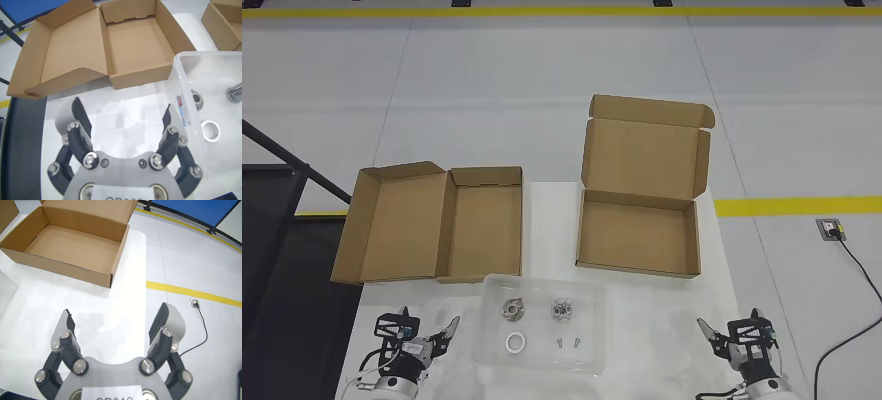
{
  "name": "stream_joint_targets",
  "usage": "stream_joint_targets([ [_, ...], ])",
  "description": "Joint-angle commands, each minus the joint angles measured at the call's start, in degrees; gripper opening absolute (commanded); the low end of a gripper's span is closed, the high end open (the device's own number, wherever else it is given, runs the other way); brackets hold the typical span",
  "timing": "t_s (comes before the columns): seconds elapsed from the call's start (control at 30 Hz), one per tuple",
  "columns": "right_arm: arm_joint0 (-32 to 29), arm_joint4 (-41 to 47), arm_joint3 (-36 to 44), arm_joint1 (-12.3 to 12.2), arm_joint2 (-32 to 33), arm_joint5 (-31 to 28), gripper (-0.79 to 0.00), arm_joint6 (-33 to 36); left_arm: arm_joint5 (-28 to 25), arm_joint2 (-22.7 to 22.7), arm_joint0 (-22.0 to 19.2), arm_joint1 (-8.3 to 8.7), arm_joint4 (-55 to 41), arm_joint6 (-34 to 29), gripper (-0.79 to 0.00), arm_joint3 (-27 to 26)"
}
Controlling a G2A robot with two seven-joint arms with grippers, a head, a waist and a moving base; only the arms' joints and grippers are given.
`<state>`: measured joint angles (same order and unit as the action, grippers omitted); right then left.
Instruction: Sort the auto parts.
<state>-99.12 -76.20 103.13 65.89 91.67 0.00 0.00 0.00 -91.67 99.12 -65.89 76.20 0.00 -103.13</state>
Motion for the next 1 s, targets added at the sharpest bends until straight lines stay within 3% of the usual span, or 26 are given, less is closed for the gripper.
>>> stream_joint_targets([
  [0.0, 0.0, 0.0, 0.0, 0.0, 0.0, 0.0, -0.001, 0.0, 0.0, 0.0, 0.0, 0.0, 0.0, 0.0, 0.0, 0.0],
  [0.33, 0.1, -0.5, 0.29, -0.02, -0.08, -0.18, 0.0, -0.11, -0.31, 0.09, -0.02, -0.01, -0.29, 0.15, 0.0, -0.16],
  [0.6, -1.31, -14.58, 11.09, -0.25, -2.25, -0.38, 0.0, 0.84, -1.71, -2.45, 2.87, -0.27, -4.77, 5.88, 0.0, -4.18],
  [0.87, -1.46, -32.43, 25.24, -0.5, -8.11, -5.21, 0.0, 8.6, -3.89, -7.78, 8.15, -0.47, -9.88, 11.94, 0.0, -8.72],
  [0.97, -0.21, -37.06, 27.78, -0.56, -11.83, -10.49, 0.0, 11.64, -4.19, -8.37, 8.69, -0.5, -10.41, 12.23, 0.0, -8.82],
])
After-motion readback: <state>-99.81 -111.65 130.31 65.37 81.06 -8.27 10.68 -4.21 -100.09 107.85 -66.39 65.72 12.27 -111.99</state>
